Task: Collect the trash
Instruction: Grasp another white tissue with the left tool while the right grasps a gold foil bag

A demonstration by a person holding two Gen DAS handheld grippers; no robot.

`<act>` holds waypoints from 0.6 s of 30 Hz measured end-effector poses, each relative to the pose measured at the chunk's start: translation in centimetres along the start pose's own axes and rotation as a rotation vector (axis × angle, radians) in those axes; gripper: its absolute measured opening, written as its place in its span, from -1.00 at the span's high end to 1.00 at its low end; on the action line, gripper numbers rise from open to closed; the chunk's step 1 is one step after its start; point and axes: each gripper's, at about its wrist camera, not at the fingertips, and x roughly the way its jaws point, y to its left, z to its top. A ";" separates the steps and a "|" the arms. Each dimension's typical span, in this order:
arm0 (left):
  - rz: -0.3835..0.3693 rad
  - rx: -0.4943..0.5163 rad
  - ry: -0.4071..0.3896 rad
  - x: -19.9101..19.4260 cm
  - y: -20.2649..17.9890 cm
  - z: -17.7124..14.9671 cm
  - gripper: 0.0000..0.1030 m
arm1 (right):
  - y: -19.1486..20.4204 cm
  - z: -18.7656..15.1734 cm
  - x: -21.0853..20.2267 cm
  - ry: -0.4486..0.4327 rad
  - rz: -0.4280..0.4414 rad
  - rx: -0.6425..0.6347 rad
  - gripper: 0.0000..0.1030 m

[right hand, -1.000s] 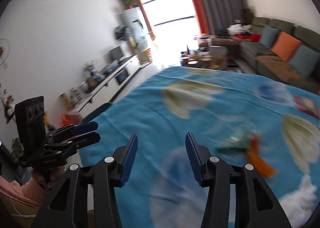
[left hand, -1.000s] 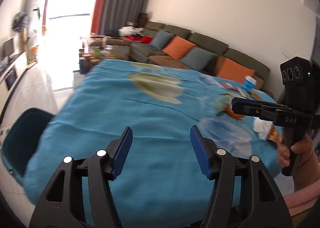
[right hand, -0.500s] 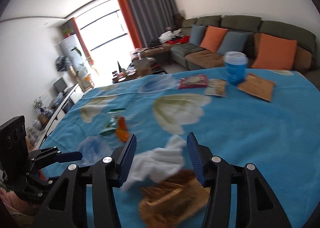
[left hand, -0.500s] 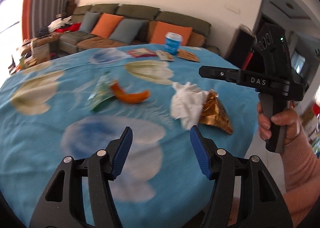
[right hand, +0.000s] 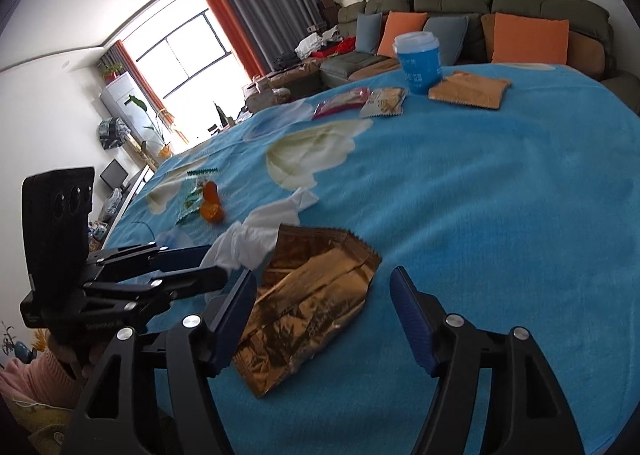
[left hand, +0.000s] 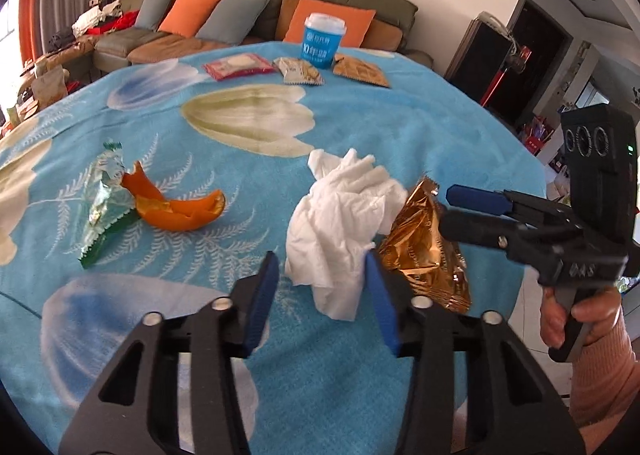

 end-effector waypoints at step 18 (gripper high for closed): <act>0.033 -0.045 -0.072 -3.6 2.1 -1.7 0.88 | 1.7 0.3 -0.1 -0.031 0.025 -0.008 0.39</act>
